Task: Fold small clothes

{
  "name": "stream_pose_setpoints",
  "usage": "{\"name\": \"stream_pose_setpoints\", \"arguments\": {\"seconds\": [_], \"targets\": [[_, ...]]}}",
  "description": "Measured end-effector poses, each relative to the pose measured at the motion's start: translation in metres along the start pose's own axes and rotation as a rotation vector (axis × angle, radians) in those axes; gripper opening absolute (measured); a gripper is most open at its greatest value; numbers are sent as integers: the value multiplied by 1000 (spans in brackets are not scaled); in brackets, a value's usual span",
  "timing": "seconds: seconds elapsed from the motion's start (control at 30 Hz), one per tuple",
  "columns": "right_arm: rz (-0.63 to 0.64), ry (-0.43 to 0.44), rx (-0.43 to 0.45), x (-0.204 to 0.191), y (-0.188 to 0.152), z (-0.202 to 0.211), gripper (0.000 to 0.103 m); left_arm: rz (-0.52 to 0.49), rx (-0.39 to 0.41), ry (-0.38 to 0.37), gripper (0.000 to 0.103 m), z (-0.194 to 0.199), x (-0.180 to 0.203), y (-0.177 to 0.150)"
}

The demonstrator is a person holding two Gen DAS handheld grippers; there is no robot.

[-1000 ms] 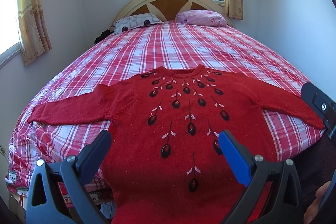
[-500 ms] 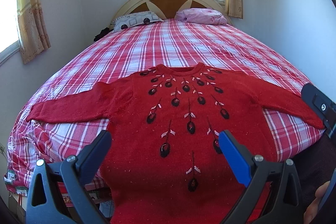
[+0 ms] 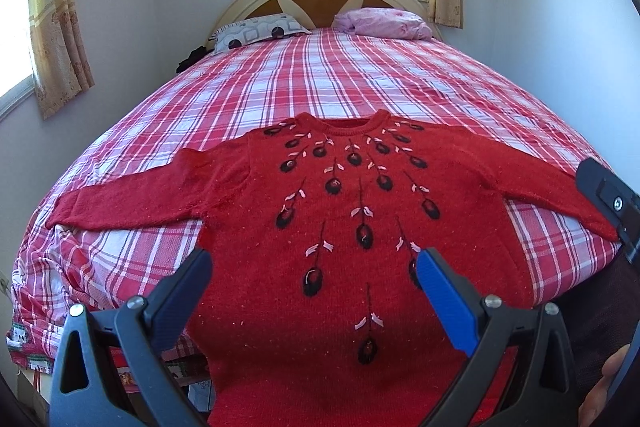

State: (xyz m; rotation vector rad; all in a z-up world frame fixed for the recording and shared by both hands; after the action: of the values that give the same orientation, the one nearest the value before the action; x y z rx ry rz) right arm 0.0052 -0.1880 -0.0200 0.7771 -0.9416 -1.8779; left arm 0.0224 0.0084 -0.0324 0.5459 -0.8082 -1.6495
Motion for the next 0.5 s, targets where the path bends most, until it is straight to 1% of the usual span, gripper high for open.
{"name": "stream_pose_setpoints", "arguments": {"seconds": [0.2, 0.5], "targets": [[1, -7, -17, 2, -3, -8, 102, 5, -18, -1, 103, -9, -2, 0], [31, -26, -16, 5, -6, -23, 102, -7, -44, -9, 103, -30, 0, 4]]}}
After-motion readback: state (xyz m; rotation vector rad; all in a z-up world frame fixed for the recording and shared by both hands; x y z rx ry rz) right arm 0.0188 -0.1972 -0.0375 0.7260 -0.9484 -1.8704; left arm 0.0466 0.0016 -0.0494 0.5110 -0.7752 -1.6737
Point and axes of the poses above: each gripper's, at about its wrist camera, not at the fingertips, and z roughly against the way its jaws point, x to its right, y to its top, the point moved 1 cm from there along -z, roughly the way its jaws point, and after that the axes turned 10 degrees about -y, right-handed, at the moved point
